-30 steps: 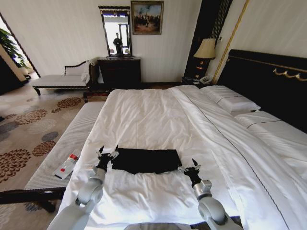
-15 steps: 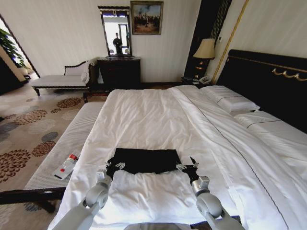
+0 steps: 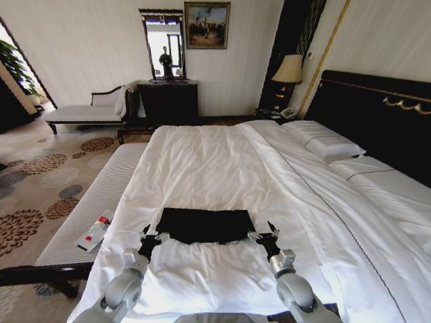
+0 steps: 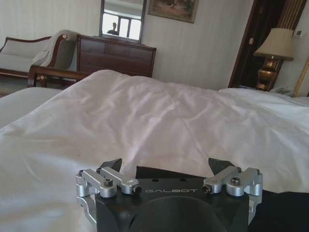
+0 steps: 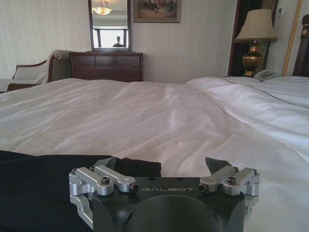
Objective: Fold the clothes on the bed.
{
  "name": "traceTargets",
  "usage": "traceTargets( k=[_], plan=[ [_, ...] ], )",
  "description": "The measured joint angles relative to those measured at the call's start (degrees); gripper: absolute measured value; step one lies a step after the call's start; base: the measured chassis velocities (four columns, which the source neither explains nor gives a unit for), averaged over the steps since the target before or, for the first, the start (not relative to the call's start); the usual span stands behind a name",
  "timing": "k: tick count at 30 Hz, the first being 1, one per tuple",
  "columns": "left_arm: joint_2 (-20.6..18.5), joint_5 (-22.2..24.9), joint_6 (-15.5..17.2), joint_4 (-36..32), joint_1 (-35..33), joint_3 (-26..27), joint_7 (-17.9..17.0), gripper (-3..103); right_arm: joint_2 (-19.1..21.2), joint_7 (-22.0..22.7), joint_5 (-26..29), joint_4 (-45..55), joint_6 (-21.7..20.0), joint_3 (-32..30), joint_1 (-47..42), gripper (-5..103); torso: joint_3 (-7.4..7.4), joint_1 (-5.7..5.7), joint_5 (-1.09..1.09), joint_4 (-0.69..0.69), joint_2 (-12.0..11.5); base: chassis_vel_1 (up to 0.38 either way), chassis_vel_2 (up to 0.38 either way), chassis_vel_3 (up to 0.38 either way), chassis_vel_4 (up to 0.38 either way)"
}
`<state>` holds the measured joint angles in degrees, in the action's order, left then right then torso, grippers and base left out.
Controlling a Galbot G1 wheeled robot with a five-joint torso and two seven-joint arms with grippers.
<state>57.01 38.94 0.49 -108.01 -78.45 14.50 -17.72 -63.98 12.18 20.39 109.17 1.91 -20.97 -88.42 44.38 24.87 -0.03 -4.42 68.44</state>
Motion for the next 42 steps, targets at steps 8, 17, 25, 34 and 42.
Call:
traceTargets(
  k=[8,17,25,34,42],
  plan=[
    [1.49,-1.93,4.76,11.56,3.0,-1.77,-0.43,100,-1.26,0.09,-0.14,0.02,0.05,-0.9,-0.71,100,0.0,0.01,-0.02,0.0,0.0,0.0,0.0,0.0,0.0],
    [2.07,-8.08,-2.1,2.61,-7.68,6.12,0.8,100,-2.19,0.1,2.98,0.56,-0.63,-1.05,-1.35,100,0.0,0.0,0.0,0.01,0.0,0.0,0.0,0.0,0.0],
    [9.58,-9.7,-9.71,-7.82,-22.02,16.82,3.71,100,-1.63,0.18,25.34,5.84,-10.43,-3.31,-1.68,100,0.0,-0.01,0.0,0.0,0.0,0.0,0.0,0.0,0.0],
    [16.95,-14.16,-15.84,-9.82,-33.39,21.2,4.25,100,-4.49,1.36,42.15,7.29,-16.27,-6.65,0.19,100,0.0,-0.01,0.0,0.02,0.0,0.0,0.0,0.0,0.0],
    [15.0,-15.93,-17.96,-11.06,-35.95,20.08,4.31,100,-7.78,1.53,45.98,6.63,-18.31,-7.44,-1.12,100,0.0,0.0,0.0,-0.01,0.0,0.0,0.0,0.0,0.0]
  ],
)
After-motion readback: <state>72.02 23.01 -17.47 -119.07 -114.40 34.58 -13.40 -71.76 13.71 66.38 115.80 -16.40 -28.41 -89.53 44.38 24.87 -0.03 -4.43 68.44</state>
